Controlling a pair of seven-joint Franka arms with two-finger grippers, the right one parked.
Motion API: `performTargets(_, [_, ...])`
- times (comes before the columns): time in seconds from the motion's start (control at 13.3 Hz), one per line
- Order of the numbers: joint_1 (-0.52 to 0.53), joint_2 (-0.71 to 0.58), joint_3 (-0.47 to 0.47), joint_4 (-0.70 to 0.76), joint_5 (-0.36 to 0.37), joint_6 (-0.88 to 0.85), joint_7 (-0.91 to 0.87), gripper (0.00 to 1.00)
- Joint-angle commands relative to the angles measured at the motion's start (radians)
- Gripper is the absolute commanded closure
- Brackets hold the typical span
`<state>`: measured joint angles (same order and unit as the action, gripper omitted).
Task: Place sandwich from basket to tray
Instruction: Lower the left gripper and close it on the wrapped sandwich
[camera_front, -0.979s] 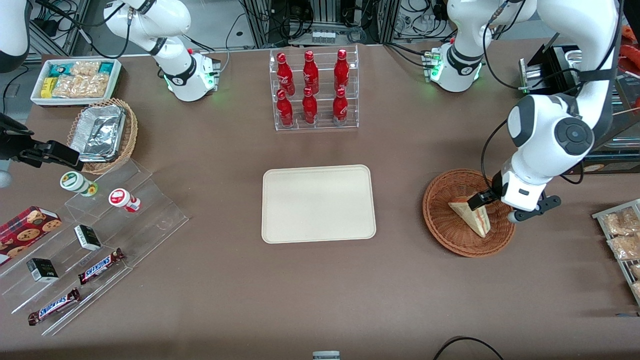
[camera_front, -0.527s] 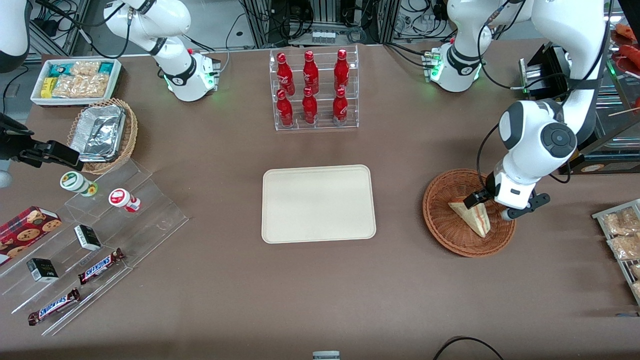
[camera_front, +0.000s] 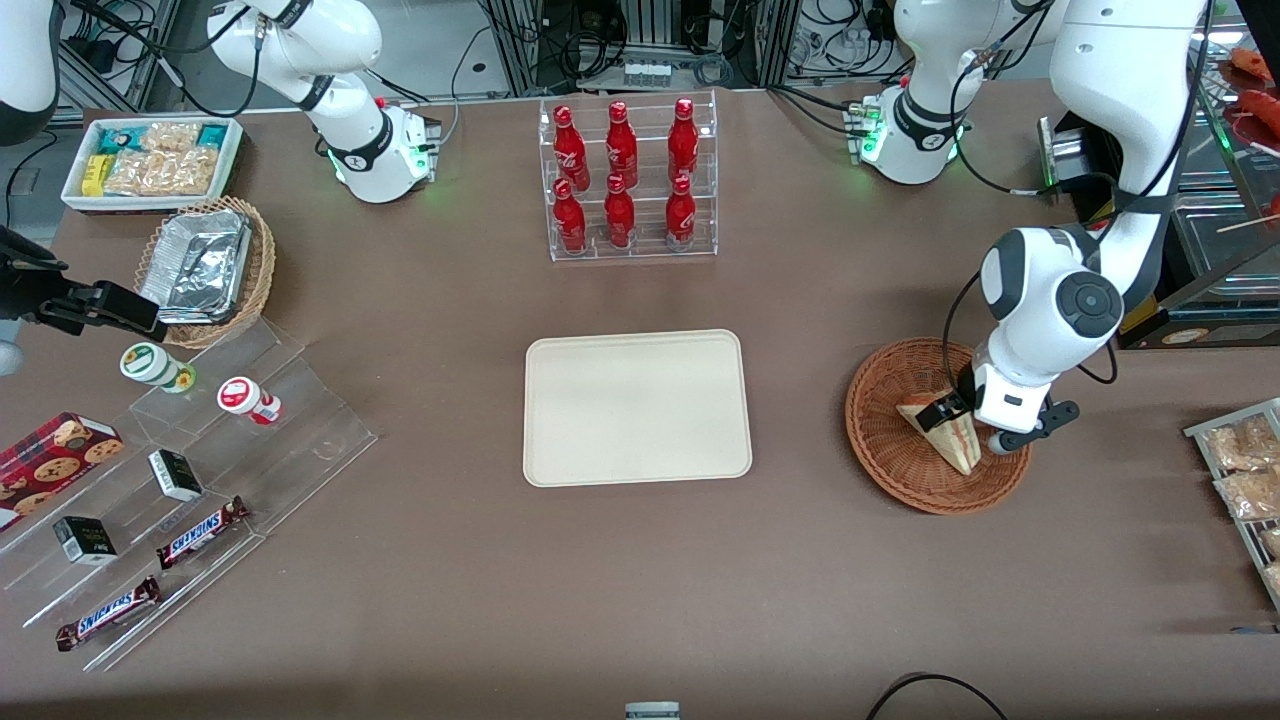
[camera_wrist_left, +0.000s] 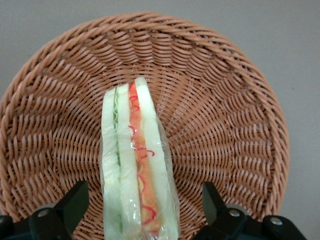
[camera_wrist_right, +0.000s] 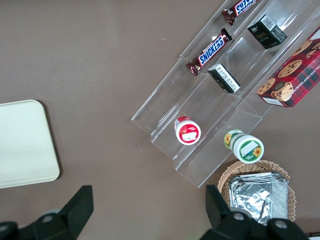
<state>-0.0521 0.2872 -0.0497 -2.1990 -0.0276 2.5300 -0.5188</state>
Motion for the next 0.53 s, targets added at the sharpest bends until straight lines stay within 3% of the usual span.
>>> performTargets(0.0, [-0.003, 0.012, -0.001, -0.007, 0.021, 0.026, -0.030, 0.55])
performTargets(0.08, [-0.005, 0.010, -0.001, -0.007, 0.023, 0.026, -0.029, 0.85])
performTargets(0.15, [-0.005, 0.010, -0.001, -0.007, 0.031, 0.026, -0.029, 1.00])
performTargets(0.45, [-0.005, -0.035, -0.001, -0.001, 0.032, 0.003, -0.024, 1.00])
